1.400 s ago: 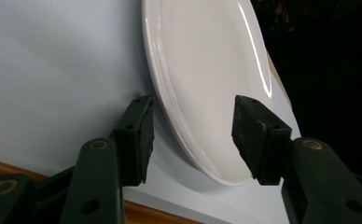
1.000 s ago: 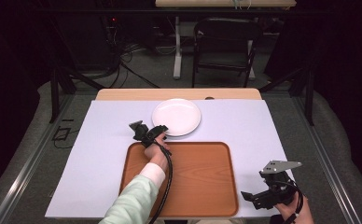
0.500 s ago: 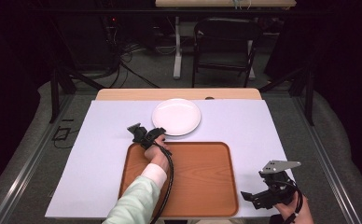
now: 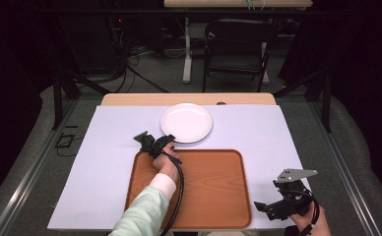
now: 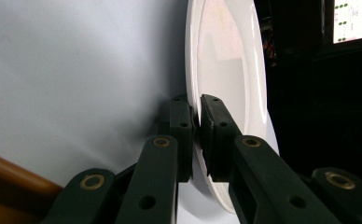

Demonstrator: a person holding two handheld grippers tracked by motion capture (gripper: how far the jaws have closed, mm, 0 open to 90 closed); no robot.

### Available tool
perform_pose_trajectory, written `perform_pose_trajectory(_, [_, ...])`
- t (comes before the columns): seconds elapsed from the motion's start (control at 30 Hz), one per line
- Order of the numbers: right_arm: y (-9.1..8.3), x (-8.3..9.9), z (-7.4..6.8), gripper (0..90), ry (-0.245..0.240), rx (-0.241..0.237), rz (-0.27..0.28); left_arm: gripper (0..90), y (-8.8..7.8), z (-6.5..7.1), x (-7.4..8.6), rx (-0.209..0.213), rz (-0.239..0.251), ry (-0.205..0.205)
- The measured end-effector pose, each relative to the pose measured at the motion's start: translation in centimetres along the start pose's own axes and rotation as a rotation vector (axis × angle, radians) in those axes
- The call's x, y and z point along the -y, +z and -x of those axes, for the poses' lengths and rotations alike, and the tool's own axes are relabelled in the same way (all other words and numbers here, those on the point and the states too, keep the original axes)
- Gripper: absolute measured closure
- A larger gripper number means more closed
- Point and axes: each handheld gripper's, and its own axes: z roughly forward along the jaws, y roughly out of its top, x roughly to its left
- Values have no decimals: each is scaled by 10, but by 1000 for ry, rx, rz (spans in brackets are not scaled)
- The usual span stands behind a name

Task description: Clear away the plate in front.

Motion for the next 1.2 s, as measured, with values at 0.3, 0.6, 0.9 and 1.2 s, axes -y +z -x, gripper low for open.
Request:
perform_pose_trajectory(0.3, [0, 0, 0, 0, 2, 1, -2, 872, -4, 7, -3, 45, 5, 38])
perform_pose_trajectory(0.6, [1, 0, 0, 0, 4, 2, 0, 865, -9, 15, -11, 77, -19, 111])
perform_pose_trajectory(0.9, [10, -10, 11, 0, 88, -12, -47, 866, -17, 14, -21, 111, -52, 134])
perform_pose_trajectory(1.2, [25, -38, 21, 0, 120, -42, -46, 865, -36, 26, -31, 179, -69, 195])
